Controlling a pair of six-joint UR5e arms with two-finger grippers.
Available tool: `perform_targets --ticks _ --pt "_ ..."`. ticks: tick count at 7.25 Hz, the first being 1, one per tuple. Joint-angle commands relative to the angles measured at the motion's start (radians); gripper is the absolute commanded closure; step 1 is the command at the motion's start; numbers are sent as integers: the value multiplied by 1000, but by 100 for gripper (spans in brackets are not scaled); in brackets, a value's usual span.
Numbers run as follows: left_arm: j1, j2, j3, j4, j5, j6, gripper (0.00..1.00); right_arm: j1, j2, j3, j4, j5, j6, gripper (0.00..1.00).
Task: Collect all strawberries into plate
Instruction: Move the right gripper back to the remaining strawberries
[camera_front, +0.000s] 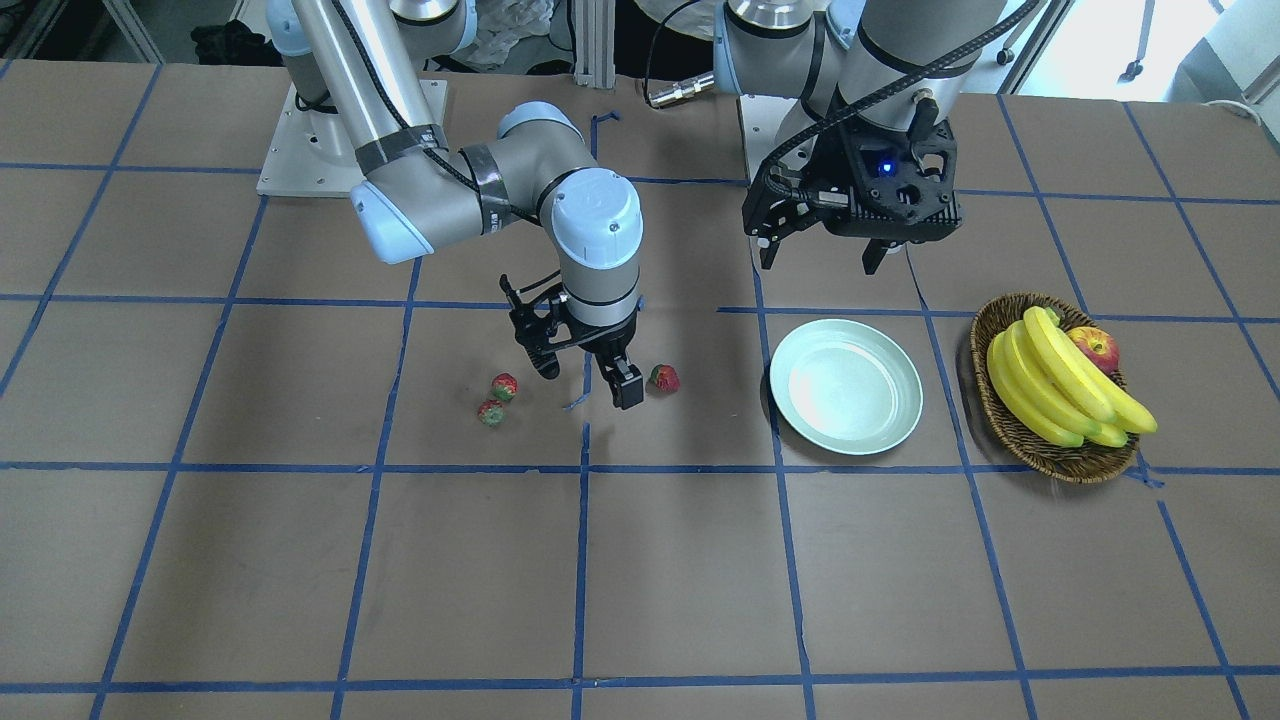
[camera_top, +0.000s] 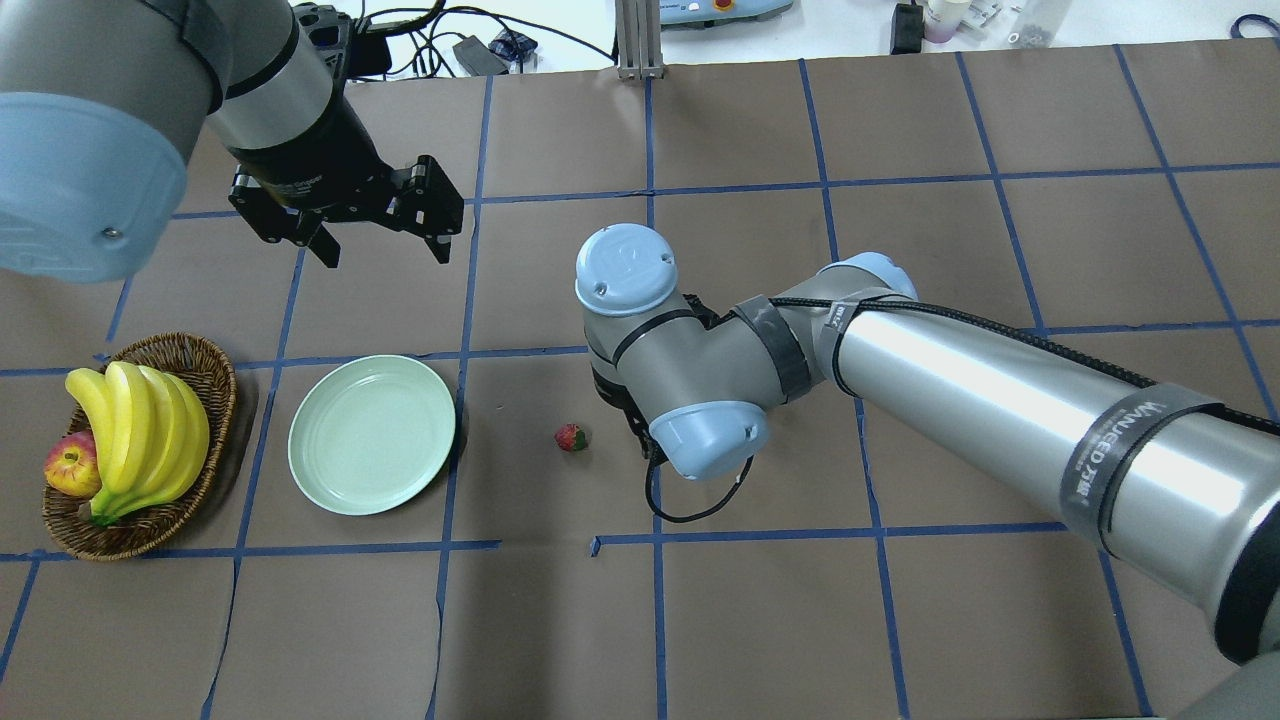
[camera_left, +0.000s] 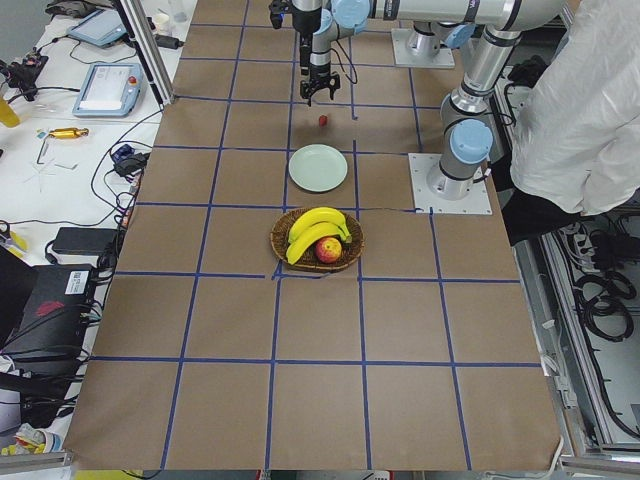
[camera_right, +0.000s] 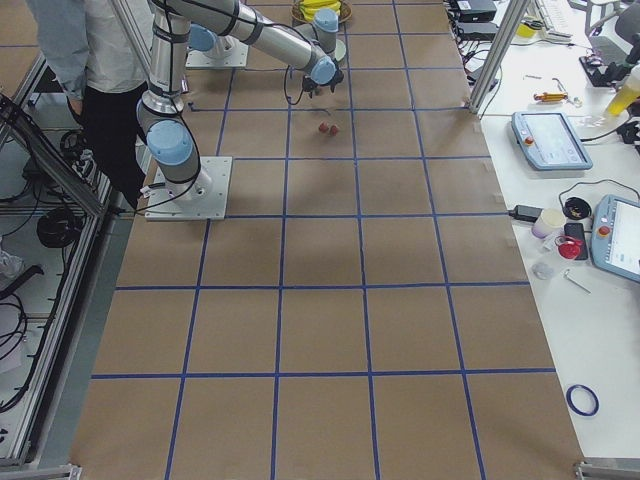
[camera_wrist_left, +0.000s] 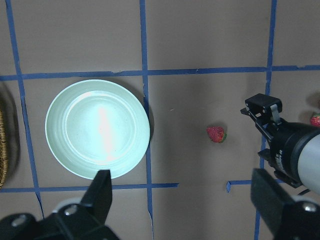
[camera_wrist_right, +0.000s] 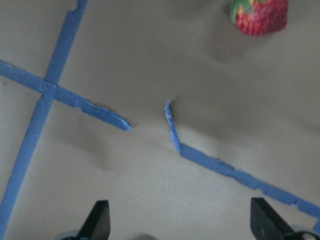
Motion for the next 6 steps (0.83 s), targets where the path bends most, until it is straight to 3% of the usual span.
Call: perform_targets --ticks 1,2,3,6 --pt "0 -1 1 0 0 -2 0 -109 -24 17 85 -60 -337 0" --pt "0 -1 -1 0 0 -2 0 -133 -36 59 99 -107 -551 0" --pt "0 -1 1 0 0 -2 0 -148 -57 96 91 -100 -676 0" --pt "0 -1 -1 0 0 -3 0 -150 -48 136 47 -97 -722 6"
